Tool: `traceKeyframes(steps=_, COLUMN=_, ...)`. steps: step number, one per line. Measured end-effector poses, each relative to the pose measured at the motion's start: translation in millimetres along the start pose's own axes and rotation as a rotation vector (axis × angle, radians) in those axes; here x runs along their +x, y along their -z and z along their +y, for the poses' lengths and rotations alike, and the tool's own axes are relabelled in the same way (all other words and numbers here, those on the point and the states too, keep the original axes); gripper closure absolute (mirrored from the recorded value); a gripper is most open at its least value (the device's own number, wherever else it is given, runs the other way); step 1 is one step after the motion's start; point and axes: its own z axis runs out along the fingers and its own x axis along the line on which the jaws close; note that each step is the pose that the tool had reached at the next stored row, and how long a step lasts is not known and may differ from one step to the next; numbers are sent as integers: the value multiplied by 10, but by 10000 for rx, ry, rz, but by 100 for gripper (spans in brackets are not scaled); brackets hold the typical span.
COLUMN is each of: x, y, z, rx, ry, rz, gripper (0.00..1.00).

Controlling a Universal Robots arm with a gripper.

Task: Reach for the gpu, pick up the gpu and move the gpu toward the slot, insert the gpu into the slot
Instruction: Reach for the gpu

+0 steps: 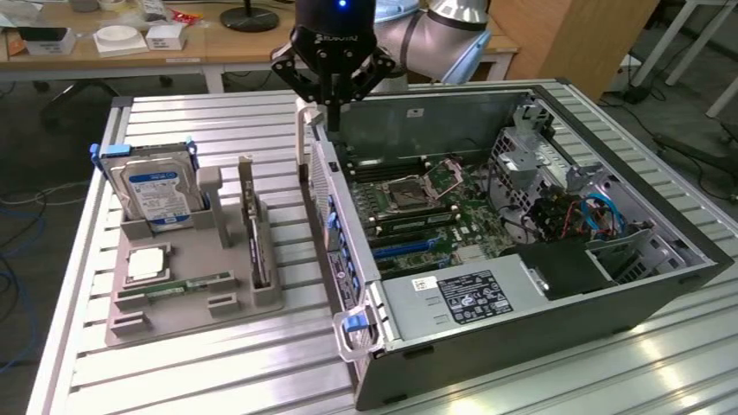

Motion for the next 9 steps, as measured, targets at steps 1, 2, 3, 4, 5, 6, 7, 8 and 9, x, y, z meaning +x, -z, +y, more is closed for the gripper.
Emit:
traceKeyframes(steps=1, x=34, y=1, z=-3, rx=-1, ry=0, rz=0, gripper=90)
traceKeyframes(steps=2, x=65, y=2, z=-6, rx=0, ry=0, rz=0, gripper=90)
traceKeyframes(steps=3, x=96, y=3, z=-9, rx=1, ry=1, rz=1, gripper=90)
traceKeyframes(steps=4, x=128, y=4, z=-11, rx=0, ry=1, rz=0, gripper=90)
traceKeyframes(steps=5, x=159, y=4, z=-14, rx=0, ry=1, rz=0, gripper=90)
traceKeyframes(steps=6, x=190, y=5, z=-16, rx=0, ry=0, rz=0, gripper=90)
traceKeyframes(steps=7, x=223, y=6, z=-18, rx=0, ry=0, rz=0, gripper=90)
traceKeyframes(steps=8, x=253, y=7, z=-21, rx=0, ry=0, rz=0, gripper=90)
traceKeyframes(steps=9, x=284, y=8, z=-23, rx=0, ry=0, rz=0, gripper=90)
